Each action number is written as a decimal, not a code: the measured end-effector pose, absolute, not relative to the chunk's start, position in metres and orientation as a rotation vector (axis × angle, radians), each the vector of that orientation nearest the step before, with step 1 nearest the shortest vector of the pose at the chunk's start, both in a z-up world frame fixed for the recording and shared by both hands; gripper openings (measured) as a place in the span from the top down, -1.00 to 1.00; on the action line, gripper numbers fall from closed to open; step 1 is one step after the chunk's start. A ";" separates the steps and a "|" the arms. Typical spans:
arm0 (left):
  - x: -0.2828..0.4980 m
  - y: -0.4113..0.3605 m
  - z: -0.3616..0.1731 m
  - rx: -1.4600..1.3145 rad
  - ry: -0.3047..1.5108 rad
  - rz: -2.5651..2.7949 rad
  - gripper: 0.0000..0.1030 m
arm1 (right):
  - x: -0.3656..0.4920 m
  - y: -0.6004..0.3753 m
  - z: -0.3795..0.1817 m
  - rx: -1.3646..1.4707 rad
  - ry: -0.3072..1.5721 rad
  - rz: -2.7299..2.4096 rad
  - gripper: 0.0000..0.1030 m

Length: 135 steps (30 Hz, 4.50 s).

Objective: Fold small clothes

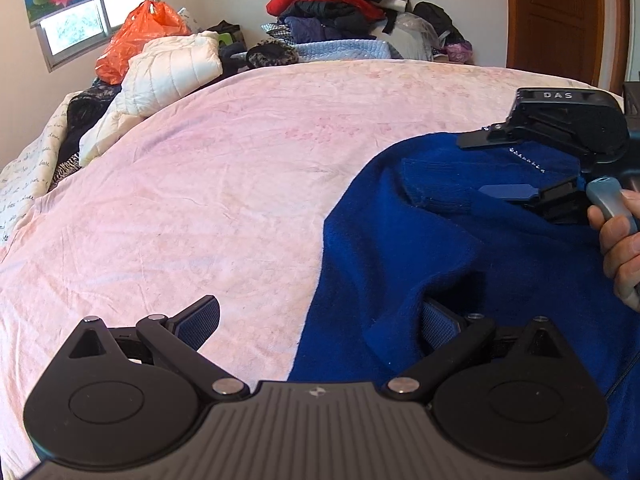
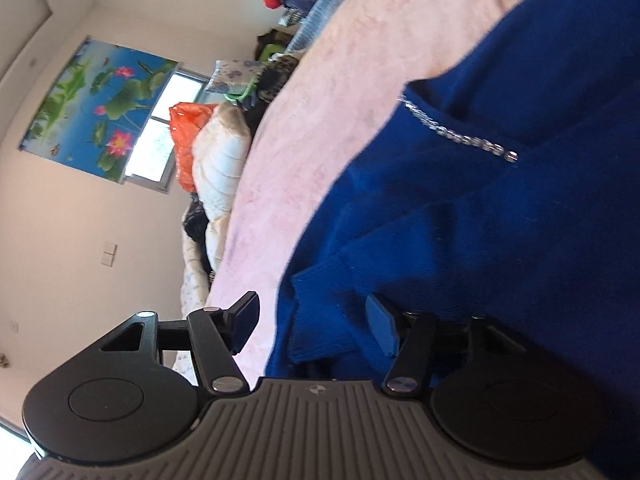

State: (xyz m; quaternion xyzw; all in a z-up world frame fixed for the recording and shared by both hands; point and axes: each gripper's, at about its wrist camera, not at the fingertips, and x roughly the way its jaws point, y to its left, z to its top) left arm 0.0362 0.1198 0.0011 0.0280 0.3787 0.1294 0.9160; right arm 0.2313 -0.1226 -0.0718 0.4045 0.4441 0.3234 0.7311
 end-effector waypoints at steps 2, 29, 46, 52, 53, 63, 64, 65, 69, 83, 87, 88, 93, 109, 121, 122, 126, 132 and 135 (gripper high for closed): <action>0.031 0.125 0.004 0.059 0.774 0.275 -1.00 | 0.224 -0.127 -0.064 0.886 0.953 0.719 -0.29; -0.039 0.231 0.013 -0.134 0.832 0.494 -1.00 | 0.023 -0.015 0.005 -0.127 0.901 1.202 -0.22; -0.046 0.249 0.018 -0.237 0.754 0.612 -1.00 | 0.065 -0.013 0.103 0.131 0.566 1.254 0.74; -0.033 0.216 0.020 -0.232 0.739 0.470 -1.00 | 0.103 -0.066 0.121 0.262 0.499 1.107 0.74; -0.032 0.207 0.022 -0.224 0.725 0.433 -1.00 | 0.109 -0.074 0.115 0.277 0.519 1.086 0.74; -0.004 0.106 0.034 -0.005 0.626 0.243 -1.00 | 0.112 -0.058 0.098 0.116 0.552 1.016 0.74; 0.001 0.099 0.033 0.017 0.616 0.272 -1.00 | 0.108 -0.055 0.108 0.104 0.532 1.037 0.74; 0.006 0.093 0.033 0.033 0.610 0.300 -1.00 | 0.103 -0.053 0.117 0.090 0.508 1.058 0.74; 0.028 0.080 0.029 0.044 0.597 0.391 -1.00 | 0.087 -0.049 0.157 0.052 0.412 1.119 0.74; 0.035 0.043 0.035 0.095 0.468 0.398 -1.00 | 0.084 -0.041 0.199 0.007 0.396 1.156 0.74; 0.039 0.028 0.032 0.160 0.425 0.457 -1.00 | 0.069 -0.037 0.211 -0.024 0.365 1.208 0.74; 0.042 0.031 0.031 0.150 0.432 0.486 -1.00 | 0.068 -0.039 0.212 -0.017 0.352 1.206 0.74; 0.063 0.066 0.023 0.091 0.481 0.642 -1.00 | 0.087 -0.082 0.215 0.127 0.315 1.136 0.74; 0.099 0.070 0.002 0.190 0.491 0.659 -1.00 | 0.154 -0.255 0.079 0.466 0.505 0.695 0.65; 0.088 0.076 -0.032 0.251 0.597 0.667 -1.00 | 0.186 -0.178 -0.039 0.894 0.857 0.842 0.06; 0.088 0.077 -0.032 0.246 0.600 0.668 -1.00 | 0.192 -0.168 -0.042 0.900 0.876 0.836 0.06; 0.084 0.080 -0.032 0.247 0.597 0.671 -1.00 | 0.213 -0.132 -0.052 0.867 0.964 0.753 0.06; 0.084 0.078 -0.040 0.243 0.617 0.653 -1.00 | 0.217 -0.086 -0.046 0.617 0.959 0.667 0.36; 0.083 0.081 -0.038 0.236 0.605 0.652 -1.00 | 0.209 -0.085 -0.038 0.546 0.911 0.675 0.89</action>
